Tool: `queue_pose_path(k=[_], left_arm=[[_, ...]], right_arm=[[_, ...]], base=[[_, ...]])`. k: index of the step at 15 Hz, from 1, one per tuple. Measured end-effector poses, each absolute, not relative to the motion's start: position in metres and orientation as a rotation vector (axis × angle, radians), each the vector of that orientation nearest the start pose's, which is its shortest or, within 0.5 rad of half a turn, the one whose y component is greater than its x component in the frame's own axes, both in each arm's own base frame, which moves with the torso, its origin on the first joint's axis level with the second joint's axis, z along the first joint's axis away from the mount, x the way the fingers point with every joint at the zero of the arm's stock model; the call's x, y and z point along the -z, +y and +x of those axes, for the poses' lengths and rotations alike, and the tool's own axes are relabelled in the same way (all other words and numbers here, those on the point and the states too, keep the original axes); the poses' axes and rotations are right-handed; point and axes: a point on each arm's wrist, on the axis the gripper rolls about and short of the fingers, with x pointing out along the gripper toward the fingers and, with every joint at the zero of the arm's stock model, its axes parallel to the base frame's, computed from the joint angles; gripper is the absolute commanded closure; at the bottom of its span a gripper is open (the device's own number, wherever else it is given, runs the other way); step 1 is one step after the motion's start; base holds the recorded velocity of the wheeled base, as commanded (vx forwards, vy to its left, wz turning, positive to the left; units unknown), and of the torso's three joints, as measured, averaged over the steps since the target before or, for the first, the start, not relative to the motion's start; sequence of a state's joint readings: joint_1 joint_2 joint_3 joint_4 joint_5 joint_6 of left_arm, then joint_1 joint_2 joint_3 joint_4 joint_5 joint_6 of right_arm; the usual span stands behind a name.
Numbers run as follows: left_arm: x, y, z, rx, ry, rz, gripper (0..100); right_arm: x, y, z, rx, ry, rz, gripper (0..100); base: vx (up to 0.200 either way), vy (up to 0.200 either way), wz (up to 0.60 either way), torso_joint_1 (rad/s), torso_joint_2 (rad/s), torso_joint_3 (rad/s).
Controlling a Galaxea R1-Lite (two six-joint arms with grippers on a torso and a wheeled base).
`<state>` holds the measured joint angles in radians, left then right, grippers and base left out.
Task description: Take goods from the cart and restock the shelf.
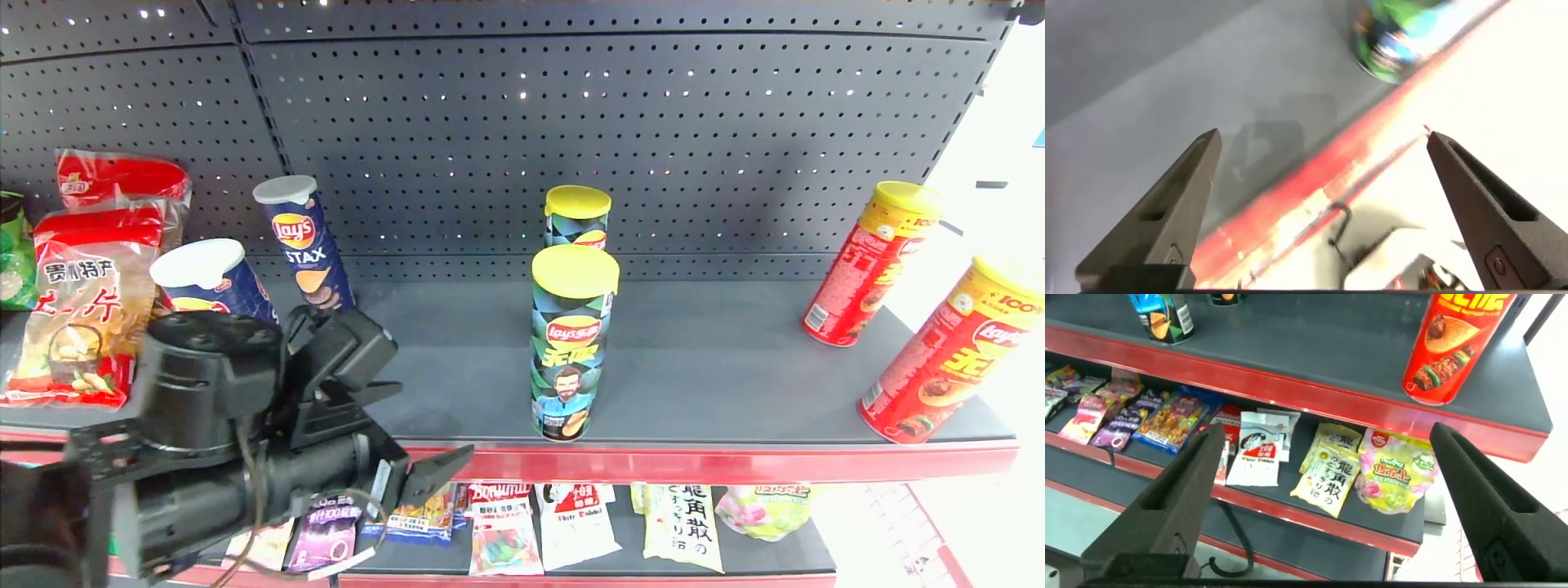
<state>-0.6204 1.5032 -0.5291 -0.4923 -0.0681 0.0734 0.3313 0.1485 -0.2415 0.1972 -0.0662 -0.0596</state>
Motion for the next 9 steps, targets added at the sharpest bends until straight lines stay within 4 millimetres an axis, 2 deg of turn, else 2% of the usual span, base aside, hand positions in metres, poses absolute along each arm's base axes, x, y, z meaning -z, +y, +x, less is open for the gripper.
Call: queue_pose_path(k=[2, 5, 7, 9], left_arm=[[-0.169, -0.115, 0.154, 0.688, 0.443, 0.209, 0], [-0.192, -0.068, 0.096, 0.603, 0.4, 0.199, 0], [-0.193, -0.035, 0.056, 0.517, 0.381, 0.181, 0], [-0.182, -0.005, 0.014, 0.393, 0.376, 0.148, 0]], right_arm=[[-0.125, -0.011, -0.026, -0.263, 0.093, -0.08, 0], [-0.13, -0.009, -0.024, -0.187, 0.108, -0.077, 0], [-0.134, -0.007, -0.021, -0.103, 0.131, -0.074, 0], [-0.139, -0.004, -0.02, 0.003, 0.144, -0.07, 0]], base=[[0.0, 0.0, 0.0, 0.0, 0.0, 0.0], [0.0, 0.0, 0.0, 0.0, 0.0, 0.0], [0.0, 0.0, 0.0, 0.0, 0.0, 0.0], [0.0, 0.0, 0.0, 0.0, 0.0, 0.0]])
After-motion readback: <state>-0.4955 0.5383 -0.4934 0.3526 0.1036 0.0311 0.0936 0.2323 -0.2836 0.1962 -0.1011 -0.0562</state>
